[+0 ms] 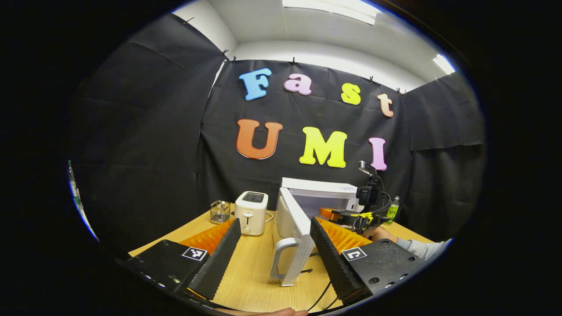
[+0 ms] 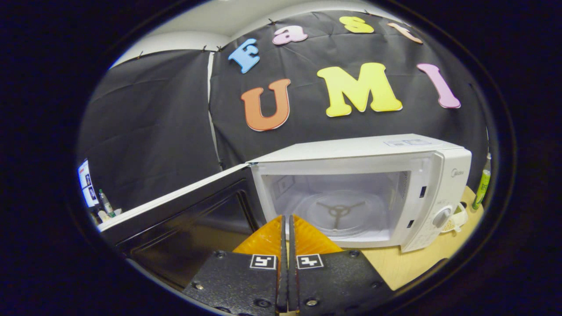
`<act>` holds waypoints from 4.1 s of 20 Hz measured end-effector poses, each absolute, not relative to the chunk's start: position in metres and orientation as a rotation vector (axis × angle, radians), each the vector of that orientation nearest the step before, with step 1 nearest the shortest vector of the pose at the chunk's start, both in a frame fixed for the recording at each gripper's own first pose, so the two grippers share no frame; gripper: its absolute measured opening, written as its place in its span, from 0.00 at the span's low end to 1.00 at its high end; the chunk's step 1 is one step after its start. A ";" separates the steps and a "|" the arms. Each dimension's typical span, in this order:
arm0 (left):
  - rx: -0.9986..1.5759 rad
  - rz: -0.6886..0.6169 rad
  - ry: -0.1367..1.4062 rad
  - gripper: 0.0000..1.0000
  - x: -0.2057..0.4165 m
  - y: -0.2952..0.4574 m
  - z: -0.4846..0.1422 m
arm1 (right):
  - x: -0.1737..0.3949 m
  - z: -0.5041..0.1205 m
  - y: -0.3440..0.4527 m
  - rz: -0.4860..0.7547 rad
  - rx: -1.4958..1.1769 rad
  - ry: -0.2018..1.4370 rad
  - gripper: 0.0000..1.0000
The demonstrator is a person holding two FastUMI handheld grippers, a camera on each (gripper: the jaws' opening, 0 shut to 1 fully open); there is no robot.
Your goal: Open the microwave oven with the left hand, put the food in, and close the microwave oven.
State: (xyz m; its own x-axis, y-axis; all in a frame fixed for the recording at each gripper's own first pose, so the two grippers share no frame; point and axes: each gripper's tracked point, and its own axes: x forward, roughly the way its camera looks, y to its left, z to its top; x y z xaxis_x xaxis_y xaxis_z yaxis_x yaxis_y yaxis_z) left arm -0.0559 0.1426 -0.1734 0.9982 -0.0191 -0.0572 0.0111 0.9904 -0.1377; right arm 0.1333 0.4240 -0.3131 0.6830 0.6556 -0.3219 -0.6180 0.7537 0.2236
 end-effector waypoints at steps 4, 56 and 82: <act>-0.125 -0.027 0.054 0.95 -0.056 0.135 -0.172 | 0.136 -0.316 0.407 0.691 0.049 0.409 0.04; -0.133 -0.120 0.050 0.95 -0.064 0.085 -0.169 | 0.069 -0.469 0.275 0.658 -0.533 1.021 0.41; -0.130 0.019 0.068 0.95 -0.047 0.167 -0.191 | 0.177 -0.390 0.460 0.745 -0.929 0.351 0.11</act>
